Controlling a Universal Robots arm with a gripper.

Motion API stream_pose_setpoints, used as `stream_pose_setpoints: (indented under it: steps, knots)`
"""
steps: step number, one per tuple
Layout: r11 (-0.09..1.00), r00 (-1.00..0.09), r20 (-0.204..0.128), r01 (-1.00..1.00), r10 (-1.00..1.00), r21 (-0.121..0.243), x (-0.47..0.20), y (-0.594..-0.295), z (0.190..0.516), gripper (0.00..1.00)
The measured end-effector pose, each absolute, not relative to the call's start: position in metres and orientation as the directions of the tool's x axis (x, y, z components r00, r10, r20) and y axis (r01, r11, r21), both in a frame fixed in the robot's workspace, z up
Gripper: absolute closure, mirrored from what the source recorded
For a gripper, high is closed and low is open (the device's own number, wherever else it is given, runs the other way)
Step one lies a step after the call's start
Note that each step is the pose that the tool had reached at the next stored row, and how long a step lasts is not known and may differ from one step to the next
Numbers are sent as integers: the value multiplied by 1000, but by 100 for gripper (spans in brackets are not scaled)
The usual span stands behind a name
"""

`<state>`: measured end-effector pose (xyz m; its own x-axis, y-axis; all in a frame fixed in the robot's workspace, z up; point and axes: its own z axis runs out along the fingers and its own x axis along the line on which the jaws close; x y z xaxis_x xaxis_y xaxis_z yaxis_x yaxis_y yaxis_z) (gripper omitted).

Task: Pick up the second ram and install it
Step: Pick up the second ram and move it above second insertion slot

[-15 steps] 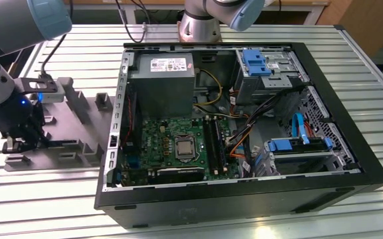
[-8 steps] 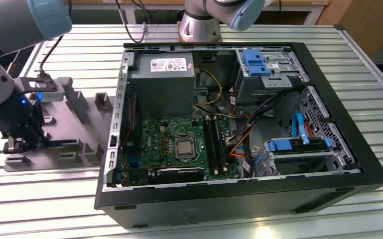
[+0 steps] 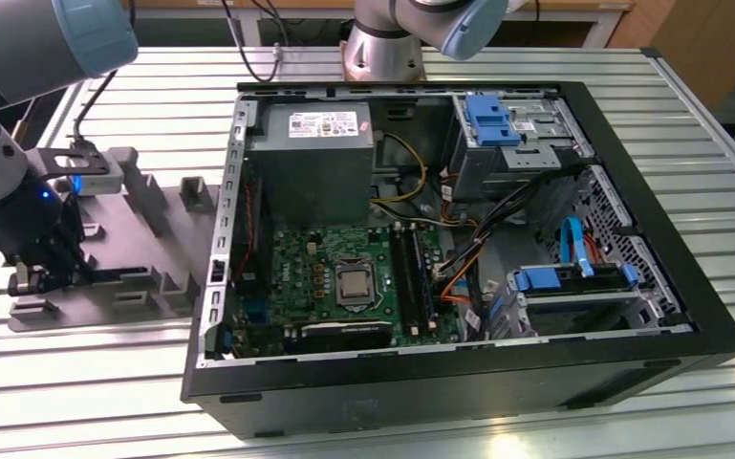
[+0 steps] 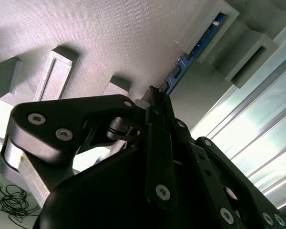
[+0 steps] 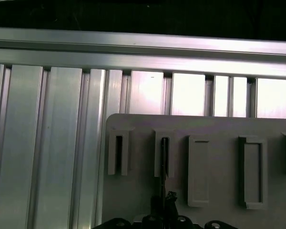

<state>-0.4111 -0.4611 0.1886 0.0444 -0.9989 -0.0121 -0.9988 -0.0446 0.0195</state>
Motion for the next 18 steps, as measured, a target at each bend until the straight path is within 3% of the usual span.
stream_pose_setpoints:
  steps: [18]
  knots:
    - [-43, 43, -12, -999, -999, 19, -411, -461, 199, 86]
